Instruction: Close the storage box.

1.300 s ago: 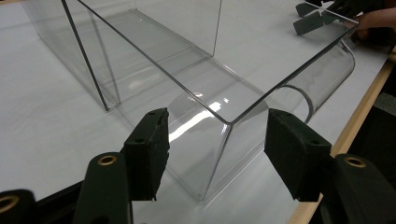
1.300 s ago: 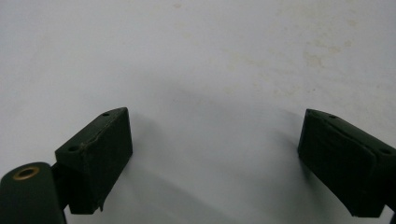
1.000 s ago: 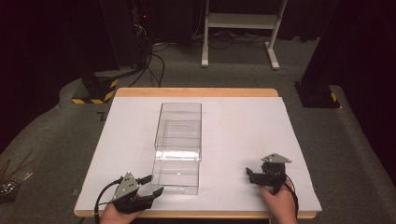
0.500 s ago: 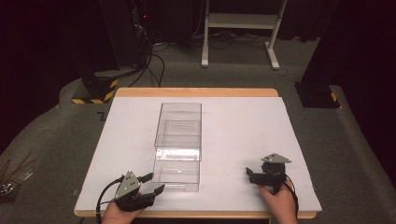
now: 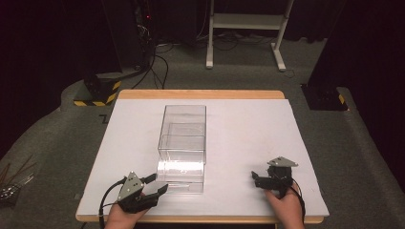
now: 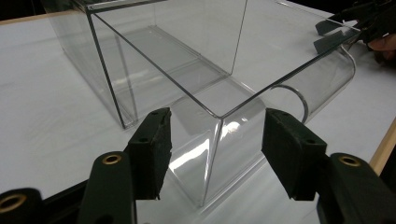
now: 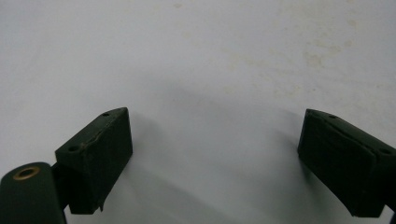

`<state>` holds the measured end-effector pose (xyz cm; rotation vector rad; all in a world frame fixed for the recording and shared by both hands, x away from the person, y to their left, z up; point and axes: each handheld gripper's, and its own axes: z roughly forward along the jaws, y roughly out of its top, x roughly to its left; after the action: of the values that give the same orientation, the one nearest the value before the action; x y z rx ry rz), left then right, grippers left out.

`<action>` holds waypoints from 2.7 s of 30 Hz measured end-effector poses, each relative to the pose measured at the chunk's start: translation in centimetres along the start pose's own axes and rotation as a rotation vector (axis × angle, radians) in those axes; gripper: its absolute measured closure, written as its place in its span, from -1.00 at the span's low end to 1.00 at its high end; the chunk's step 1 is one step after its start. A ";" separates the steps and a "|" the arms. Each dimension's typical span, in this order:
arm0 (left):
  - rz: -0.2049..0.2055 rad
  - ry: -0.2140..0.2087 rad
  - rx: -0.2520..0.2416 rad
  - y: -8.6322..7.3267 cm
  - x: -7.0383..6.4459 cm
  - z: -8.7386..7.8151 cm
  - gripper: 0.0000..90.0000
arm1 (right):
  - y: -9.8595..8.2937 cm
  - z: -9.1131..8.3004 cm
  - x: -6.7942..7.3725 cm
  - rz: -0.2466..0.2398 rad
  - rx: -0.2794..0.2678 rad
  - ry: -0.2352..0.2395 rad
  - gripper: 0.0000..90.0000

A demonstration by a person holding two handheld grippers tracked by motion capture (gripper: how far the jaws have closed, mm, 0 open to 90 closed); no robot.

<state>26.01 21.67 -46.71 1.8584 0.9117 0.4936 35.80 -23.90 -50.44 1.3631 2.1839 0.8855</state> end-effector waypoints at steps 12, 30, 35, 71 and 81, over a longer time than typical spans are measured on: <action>0.006 0.017 -0.005 0.2 0.2 0.4 -0.04 | 0.0 0.0 0.0 -0.001 0.000 0.000 -0.78; -0.008 0.048 -0.016 0.7 0.8 1.4 0.01 | 0.0 0.0 0.0 -0.002 0.000 0.000 -0.78; -0.011 0.057 -0.020 0.7 1.0 1.7 0.07 | 0.0 0.0 0.0 -0.001 0.000 0.000 -0.78; -0.004 0.141 -0.004 1.5 2.4 3.5 0.35 | 0.0 0.0 0.0 0.001 0.001 0.001 -0.78; -0.054 0.210 -0.009 1.4 2.6 3.8 0.21 | 0.0 0.0 0.0 -0.001 -0.001 0.001 -0.77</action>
<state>30.81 21.06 -47.28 1.7918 1.0938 0.6679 35.79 -23.92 -50.44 1.3612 2.1844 0.8869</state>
